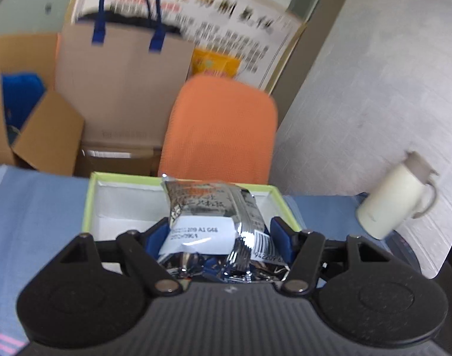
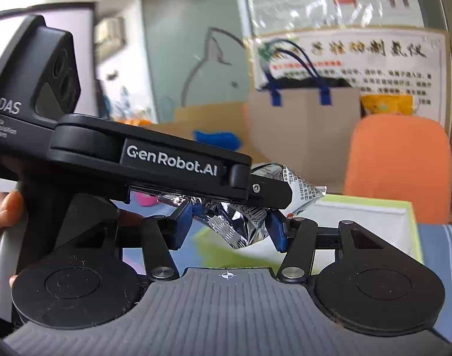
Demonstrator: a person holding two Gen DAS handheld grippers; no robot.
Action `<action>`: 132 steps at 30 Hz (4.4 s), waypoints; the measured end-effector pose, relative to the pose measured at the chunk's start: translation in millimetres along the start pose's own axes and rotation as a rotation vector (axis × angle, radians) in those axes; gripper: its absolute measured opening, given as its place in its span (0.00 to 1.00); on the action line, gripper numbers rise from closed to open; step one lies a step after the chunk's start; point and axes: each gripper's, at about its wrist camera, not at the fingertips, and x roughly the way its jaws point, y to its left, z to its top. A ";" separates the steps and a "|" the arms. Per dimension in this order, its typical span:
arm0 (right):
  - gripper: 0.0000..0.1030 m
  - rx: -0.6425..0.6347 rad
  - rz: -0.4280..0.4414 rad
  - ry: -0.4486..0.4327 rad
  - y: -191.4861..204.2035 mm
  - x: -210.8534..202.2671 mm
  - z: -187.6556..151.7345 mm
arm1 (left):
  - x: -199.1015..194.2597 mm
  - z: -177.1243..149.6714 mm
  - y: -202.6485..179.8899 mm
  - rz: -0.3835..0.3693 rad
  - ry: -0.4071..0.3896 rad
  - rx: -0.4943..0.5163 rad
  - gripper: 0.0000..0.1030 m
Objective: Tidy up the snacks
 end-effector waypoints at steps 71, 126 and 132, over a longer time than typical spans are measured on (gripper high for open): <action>0.89 0.328 -0.303 0.096 -71.7 -197.2 -198.7 | -8.1 -184.2 -118.4 -0.080 0.281 0.013 0.69; 0.50 0.136 -0.326 0.049 -69.6 -169.3 -160.7 | 8.0 -155.5 -141.7 -0.275 0.236 0.170 0.34; 0.50 -0.041 -0.311 -0.037 -60.4 -140.7 -85.7 | -16.6 -82.5 -114.0 -0.139 0.045 0.188 0.34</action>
